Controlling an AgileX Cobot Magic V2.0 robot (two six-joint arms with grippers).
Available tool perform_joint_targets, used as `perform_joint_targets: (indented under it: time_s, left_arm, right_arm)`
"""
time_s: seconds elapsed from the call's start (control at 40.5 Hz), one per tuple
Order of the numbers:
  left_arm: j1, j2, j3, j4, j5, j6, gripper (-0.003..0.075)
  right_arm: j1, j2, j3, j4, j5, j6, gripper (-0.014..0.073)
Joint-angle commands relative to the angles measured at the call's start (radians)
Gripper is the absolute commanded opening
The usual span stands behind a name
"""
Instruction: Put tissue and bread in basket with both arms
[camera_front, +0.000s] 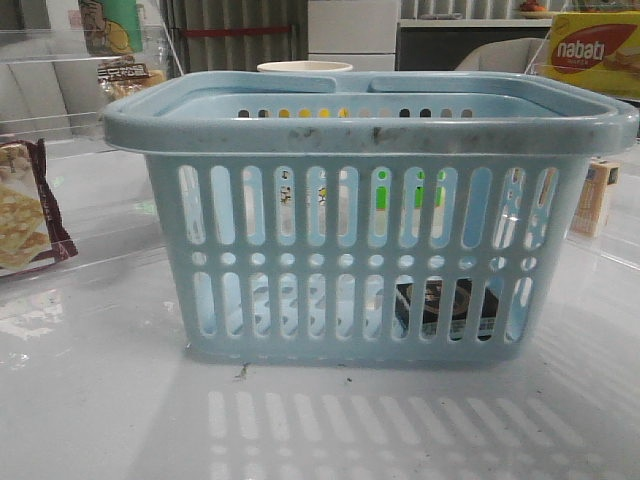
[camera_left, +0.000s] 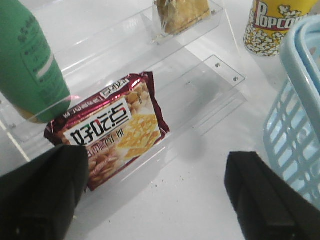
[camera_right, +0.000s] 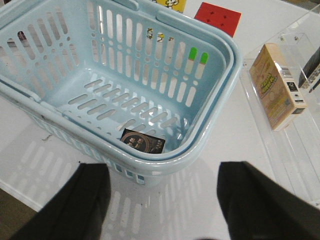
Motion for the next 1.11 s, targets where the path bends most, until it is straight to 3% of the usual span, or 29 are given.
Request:
perform_joint_targets:
  time_s: [0.0,0.543,0.913,1.086]
  left_arm:
    - [-0.006,0.072,-0.108,-0.009,-0.086,0.000,0.0611]
    - [-0.008,0.656,-0.643,-0.141,-0.092,0.000,0.0606]
    - [-0.031,0.927,-0.897,-0.168,-0.134,0.000,0.0494]
    - [-0.036,0.964,-0.914,-0.168,-0.176,0.000,0.0374]
  right_arm:
    - [-0.002,-0.006,-0.025,-0.023,-0.065,-0.002,0.0559]
    - [-0.002,-0.006,-0.025,-0.023,-0.065,-0.002,0.0559]
    - [-0.002,-0.006,-0.025,-0.023,-0.065,-0.002,0.0559]
    - [-0.002,-0.006,-0.025,-0.023,-0.065,-0.002,0.0559]
